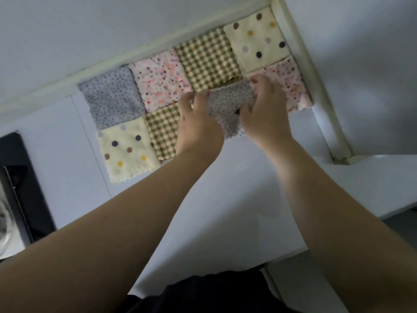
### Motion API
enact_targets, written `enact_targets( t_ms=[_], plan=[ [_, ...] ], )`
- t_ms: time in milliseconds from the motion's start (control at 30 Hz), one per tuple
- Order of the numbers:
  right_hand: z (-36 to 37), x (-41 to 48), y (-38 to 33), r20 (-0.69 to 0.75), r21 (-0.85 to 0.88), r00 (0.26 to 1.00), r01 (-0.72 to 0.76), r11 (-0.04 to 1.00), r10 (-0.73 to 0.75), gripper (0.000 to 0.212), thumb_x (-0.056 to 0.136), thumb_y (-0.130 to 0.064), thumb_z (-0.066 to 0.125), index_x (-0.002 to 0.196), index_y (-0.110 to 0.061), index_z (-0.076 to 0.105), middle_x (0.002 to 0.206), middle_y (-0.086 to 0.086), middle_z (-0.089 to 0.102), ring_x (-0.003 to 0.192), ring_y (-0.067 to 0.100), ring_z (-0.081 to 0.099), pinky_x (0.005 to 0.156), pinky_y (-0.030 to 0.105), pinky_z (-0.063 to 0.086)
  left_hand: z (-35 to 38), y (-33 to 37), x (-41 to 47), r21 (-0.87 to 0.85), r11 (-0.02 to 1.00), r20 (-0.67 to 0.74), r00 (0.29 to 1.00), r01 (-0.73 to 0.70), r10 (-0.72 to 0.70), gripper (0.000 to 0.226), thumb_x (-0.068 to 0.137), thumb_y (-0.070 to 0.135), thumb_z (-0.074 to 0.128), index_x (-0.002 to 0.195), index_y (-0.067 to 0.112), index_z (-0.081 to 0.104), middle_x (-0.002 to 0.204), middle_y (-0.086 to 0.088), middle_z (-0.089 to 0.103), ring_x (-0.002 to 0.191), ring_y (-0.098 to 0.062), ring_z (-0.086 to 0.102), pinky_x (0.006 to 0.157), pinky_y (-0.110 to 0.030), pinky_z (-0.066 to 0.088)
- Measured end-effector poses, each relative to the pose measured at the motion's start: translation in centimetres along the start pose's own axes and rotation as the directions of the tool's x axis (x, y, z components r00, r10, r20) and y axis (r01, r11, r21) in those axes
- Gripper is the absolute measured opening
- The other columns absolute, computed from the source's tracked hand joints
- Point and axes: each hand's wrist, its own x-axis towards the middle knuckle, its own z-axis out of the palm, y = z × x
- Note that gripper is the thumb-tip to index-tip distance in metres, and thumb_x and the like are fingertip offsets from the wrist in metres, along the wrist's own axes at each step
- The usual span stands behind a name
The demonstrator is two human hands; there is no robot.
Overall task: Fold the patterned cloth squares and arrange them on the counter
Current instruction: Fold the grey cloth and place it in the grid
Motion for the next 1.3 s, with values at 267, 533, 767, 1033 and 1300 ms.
enact_targets(
  t_ms=[267,533,767,1033,1300],
  plan=[
    [2.2,0.2,1.0,0.008,-0.204,0.957,0.285,0.937,-0.289,0.038,0.081,-0.01,0.041,0.104,0.003,0.068,0.119,0.017,0.066,0.093,0.039,0.062,0.078,0.049,0.054,1.6,-1.6,1.0,0.465,0.842,0.15,0.962,-0.273,0.229,0.061,0.101,0.015,0.047,0.158,0.018,0.027,0.168,0.003,0.015,0.156,-0.019,0.007,0.123,-0.039,0.01],
    [2.9,1.2,0.1,0.164,-0.253,0.952,0.293,0.922,-0.258,0.047,0.084,-0.017,0.065,0.127,0.0,0.062,0.143,0.017,0.056,0.116,0.041,0.058,0.088,0.047,0.052,2.9,-2.1,2.2,0.571,0.783,0.217,0.965,-0.248,0.148,0.068,0.103,0.031,0.043,0.162,0.015,0.012,0.17,0.001,0.005,0.157,-0.019,-0.002,0.126,-0.042,-0.001],
    [2.6,0.9,0.1,0.336,-0.351,0.919,0.326,0.878,-0.207,0.076,0.086,-0.023,0.074,0.152,-0.006,0.04,0.162,0.016,0.032,0.143,0.039,0.037,0.107,0.05,0.042,2.7,-1.3,2.3,0.529,0.822,0.245,0.966,-0.21,0.089,0.076,0.102,0.034,0.046,0.162,0.014,0.005,0.17,-0.002,-0.005,0.156,-0.018,-0.008,0.127,-0.045,-0.001],
    [-0.1,-1.9,-1.8,0.136,-0.218,0.975,0.2,0.955,-0.174,0.041,0.079,0.013,0.051,0.114,0.0,0.067,0.111,0.014,0.066,0.105,0.034,0.054,0.077,0.041,0.049,-1.1,-2.0,-1.1,0.24,0.941,0.07,0.971,-0.239,0.229,0.038,0.094,0.009,0.057,0.131,0.016,0.064,0.136,-0.002,0.058,0.129,-0.025,0.05,0.111,-0.039,0.037],
    [-1.0,-8.7,-6.9,0.197,-0.208,0.977,0.121,0.971,-0.079,0.041,0.082,0.007,0.047,0.116,-0.004,0.066,0.117,0.011,0.065,0.107,0.03,0.059,0.084,0.044,0.052,-5.1,-4.8,-8.9,0.115,0.982,0.047,0.988,-0.149,0.144,0.02,0.096,0.014,0.059,0.111,0.022,0.07,0.116,0.008,0.064,0.106,-0.013,0.06,0.09,-0.025,0.045]
  ],
)
